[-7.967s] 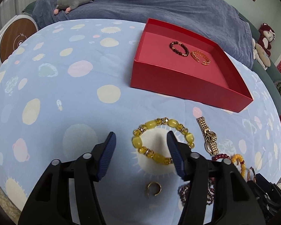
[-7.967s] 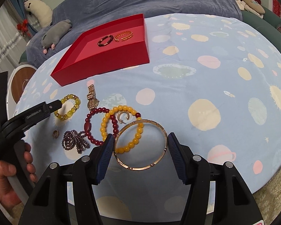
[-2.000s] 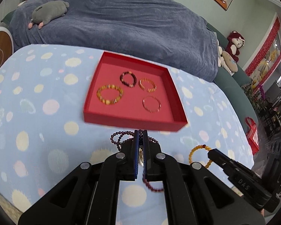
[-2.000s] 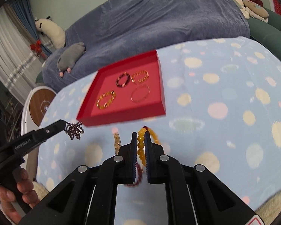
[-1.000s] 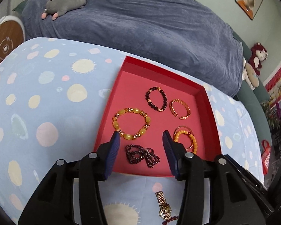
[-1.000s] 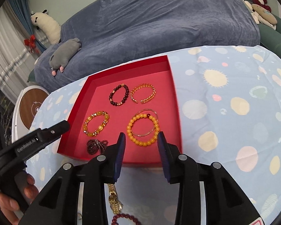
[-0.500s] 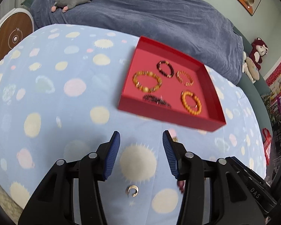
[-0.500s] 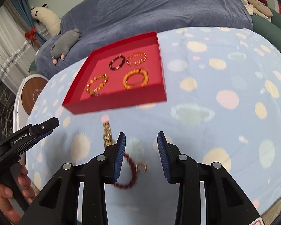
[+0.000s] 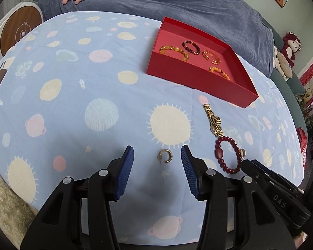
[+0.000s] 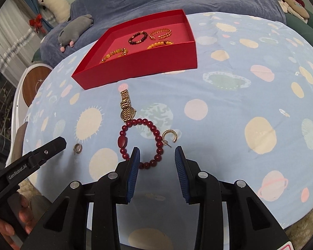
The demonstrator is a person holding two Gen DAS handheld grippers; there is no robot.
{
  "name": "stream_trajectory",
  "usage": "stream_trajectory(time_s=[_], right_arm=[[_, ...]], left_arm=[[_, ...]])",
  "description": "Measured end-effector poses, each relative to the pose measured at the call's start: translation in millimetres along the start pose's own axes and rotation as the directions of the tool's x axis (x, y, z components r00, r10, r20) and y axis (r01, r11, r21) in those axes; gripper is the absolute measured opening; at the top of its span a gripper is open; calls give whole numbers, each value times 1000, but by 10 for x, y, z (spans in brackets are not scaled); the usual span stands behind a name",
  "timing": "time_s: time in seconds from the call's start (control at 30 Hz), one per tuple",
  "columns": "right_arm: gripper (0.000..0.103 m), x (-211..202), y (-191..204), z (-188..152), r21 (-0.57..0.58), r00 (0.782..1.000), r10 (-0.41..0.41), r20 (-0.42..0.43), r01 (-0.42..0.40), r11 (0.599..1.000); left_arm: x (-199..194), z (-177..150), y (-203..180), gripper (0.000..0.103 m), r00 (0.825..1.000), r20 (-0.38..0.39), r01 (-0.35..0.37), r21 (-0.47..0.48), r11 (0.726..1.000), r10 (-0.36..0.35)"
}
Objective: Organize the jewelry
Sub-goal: 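Withdraw both tools back toward the remaining jewelry, then grasp the dark-red bead bracelet with the right tool while the left tool grasps the gold watch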
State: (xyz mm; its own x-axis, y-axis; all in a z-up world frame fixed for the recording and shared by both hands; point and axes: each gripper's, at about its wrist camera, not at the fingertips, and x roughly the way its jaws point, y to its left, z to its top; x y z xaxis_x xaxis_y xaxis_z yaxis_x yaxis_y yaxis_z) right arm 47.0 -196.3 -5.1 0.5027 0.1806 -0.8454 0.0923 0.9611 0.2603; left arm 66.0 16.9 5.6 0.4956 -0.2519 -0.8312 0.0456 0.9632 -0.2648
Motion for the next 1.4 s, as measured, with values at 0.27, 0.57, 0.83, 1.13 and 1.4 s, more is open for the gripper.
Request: stream_trajectory(time_s=[0.27,0.57,0.83,1.13,1.4], right_arm=[[25,143,86,12,-39,999,-31,-5,31,999],[7,62,-22,-78,-62,998,-57,-13,56,997],[7,-120,-221,-237,21,996,-70,-46,71,997],[7,-115,-336,-216,62,998,-54,-41,57,996],[7,-100,-369,-192,83,999,-29,-34,32,996]], left_arm=[[15,-27,21,45,1000,-3,2,-6,1000,-2],[15,-19,-101,45,1000,-7,26,2,1000,-26],[100,106,-438,49,998,-9,62,30,998,-62],[447,216,-845,49,996,-42,78,73,994,-75],[745,309,-940,23,996,-70,68,80,994,-62]])
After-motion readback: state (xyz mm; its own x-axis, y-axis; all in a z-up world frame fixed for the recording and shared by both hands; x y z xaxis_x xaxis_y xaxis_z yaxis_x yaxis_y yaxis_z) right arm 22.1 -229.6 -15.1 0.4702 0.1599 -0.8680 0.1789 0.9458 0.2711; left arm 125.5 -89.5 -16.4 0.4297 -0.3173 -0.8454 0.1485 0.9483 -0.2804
